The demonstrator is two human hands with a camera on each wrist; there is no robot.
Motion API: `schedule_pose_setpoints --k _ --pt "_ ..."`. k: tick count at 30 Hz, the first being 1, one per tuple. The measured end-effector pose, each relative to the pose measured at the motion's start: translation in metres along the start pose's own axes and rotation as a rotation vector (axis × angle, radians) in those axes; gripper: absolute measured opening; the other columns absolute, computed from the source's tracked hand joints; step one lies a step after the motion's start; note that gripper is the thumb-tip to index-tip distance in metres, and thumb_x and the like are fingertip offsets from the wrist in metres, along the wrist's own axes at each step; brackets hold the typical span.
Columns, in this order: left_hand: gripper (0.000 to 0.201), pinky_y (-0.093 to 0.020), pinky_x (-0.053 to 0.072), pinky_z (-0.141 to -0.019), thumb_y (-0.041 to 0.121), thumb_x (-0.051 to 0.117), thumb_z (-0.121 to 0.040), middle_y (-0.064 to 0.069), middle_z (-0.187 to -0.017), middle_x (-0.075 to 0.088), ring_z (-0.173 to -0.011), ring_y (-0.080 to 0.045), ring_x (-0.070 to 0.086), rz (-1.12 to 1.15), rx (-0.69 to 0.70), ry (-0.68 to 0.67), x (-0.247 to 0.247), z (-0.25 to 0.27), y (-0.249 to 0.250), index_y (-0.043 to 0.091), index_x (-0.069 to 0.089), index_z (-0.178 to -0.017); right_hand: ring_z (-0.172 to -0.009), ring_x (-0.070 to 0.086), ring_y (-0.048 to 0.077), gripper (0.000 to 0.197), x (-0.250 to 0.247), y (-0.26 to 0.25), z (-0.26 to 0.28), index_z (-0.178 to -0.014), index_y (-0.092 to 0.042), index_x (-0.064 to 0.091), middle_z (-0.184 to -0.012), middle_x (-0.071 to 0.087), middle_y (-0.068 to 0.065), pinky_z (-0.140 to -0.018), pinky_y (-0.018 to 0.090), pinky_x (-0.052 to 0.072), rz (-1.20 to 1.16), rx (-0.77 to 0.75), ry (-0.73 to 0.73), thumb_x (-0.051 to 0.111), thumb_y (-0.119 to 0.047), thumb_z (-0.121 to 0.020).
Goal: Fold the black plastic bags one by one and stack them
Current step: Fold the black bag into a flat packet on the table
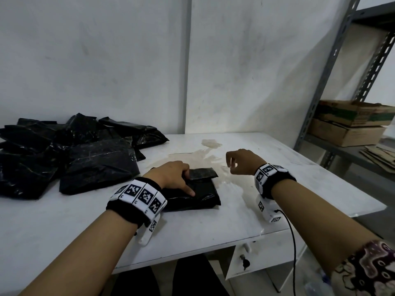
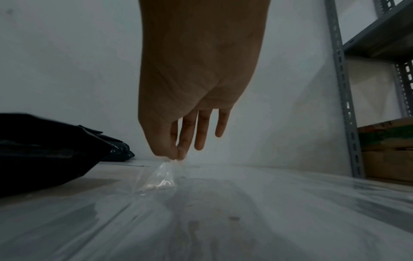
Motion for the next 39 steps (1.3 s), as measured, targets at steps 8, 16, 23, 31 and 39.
schedule_pose_setpoints --k 8,16,23,31,39 --pt "0.043 -0.036 0.045 -0.091 0.042 0.084 -0.065 0.004 -0.100 0.051 -0.098 -0.018 0.051 0.002 0.000 -0.003 0.000 0.002 0.001 0.024 0.050 -0.084 -0.086 0.059 0.016 0.011 -0.020 -0.013 0.001 -0.091 -0.024 0.073 -0.087 0.067 -0.008 -0.078 0.025 0.037 0.186 -0.011 -0.015 0.070 -0.020 -0.081" --pt "0.048 -0.033 0.045 -0.089 0.043 0.084 -0.064 0.000 -0.102 0.053 -0.096 -0.017 0.052 0.039 0.031 0.051 0.002 0.006 -0.002 0.016 0.058 -0.094 -0.076 0.060 0.005 0.028 -0.040 -0.026 0.004 -0.071 -0.025 0.073 -0.075 0.071 -0.015 -0.072 0.023 0.045 0.099 0.039 -0.084 0.054 -0.004 -0.070" --pt "0.045 -0.028 0.042 -0.083 0.041 0.084 -0.065 0.001 -0.100 0.051 -0.092 -0.016 0.050 0.043 0.049 0.055 0.002 0.006 -0.002 0.018 0.055 -0.090 -0.074 0.054 -0.005 0.031 -0.059 -0.035 0.002 -0.070 -0.029 0.066 -0.072 0.071 -0.015 -0.092 0.032 0.034 0.177 -0.046 -0.007 0.048 -0.004 -0.074" --pt "0.045 -0.028 0.041 -0.081 0.042 0.084 -0.065 -0.001 -0.101 0.052 -0.094 -0.017 0.051 0.046 0.057 0.047 0.003 0.004 -0.004 0.018 0.055 -0.090 -0.091 0.057 0.003 0.035 -0.071 -0.029 0.011 -0.076 -0.028 0.068 -0.073 0.071 -0.015 -0.092 0.036 0.029 0.165 -0.048 0.004 0.045 -0.001 -0.074" --pt "0.044 -0.028 0.040 -0.079 0.043 0.084 -0.064 0.003 -0.097 0.050 -0.091 -0.015 0.049 0.033 0.048 0.035 0.003 0.002 -0.004 0.022 0.052 -0.084 -0.084 0.055 0.000 0.035 -0.081 -0.028 0.015 -0.075 -0.030 0.066 -0.072 0.070 -0.017 -0.095 0.037 0.030 0.163 -0.103 0.077 0.045 -0.002 -0.077"
Point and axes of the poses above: each hand's wrist, its own z-axis away from the middle knuckle, its own x-axis out of the palm, y = z × x, the point moved 1 cm from there along -z, towards the middle knuckle
